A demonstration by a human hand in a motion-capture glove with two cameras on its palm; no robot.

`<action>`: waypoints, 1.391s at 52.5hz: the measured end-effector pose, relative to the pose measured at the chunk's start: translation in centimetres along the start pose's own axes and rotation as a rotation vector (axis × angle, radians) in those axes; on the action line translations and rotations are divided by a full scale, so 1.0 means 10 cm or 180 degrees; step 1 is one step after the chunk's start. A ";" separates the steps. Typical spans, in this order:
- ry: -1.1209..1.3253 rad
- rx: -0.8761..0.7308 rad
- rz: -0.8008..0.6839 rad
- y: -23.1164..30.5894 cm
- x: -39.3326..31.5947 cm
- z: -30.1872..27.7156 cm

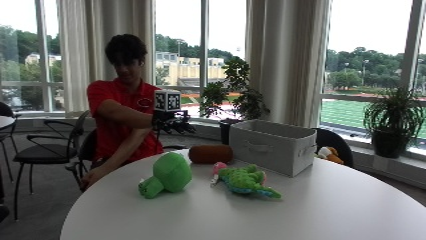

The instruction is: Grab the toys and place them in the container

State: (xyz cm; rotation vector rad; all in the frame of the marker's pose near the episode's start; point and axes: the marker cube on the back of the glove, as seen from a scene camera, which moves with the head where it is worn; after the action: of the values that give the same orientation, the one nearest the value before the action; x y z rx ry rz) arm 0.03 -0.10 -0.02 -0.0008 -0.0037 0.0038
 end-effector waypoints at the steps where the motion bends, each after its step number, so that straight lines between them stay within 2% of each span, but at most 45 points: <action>1: -0.0002 -0.0001 0.0002 0.00 0.00 0.00; 15: -0.0055 -0.0046 0.0072 0.11 -0.07 0.02; 25: -0.0179 -0.0041 0.0037 -0.05 0.04 0.04; 37: -0.0310 -0.0111 -0.0173 -0.38 -0.15 0.19; 49: -0.0184 -0.0292 -0.0520 -0.82 -0.60 0.29; 56: -0.0051 -0.0463 -0.0659 -0.85 -1.03 0.50; 67: -0.0044 -0.0655 -0.0766 -1.06 -0.96 0.57; 73: 0.0253 -0.0876 -0.0864 -1.14 -1.14 0.82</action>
State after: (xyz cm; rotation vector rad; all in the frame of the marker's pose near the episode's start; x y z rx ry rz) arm -11.37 -11.54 8.14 -0.2756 0.0753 -0.2682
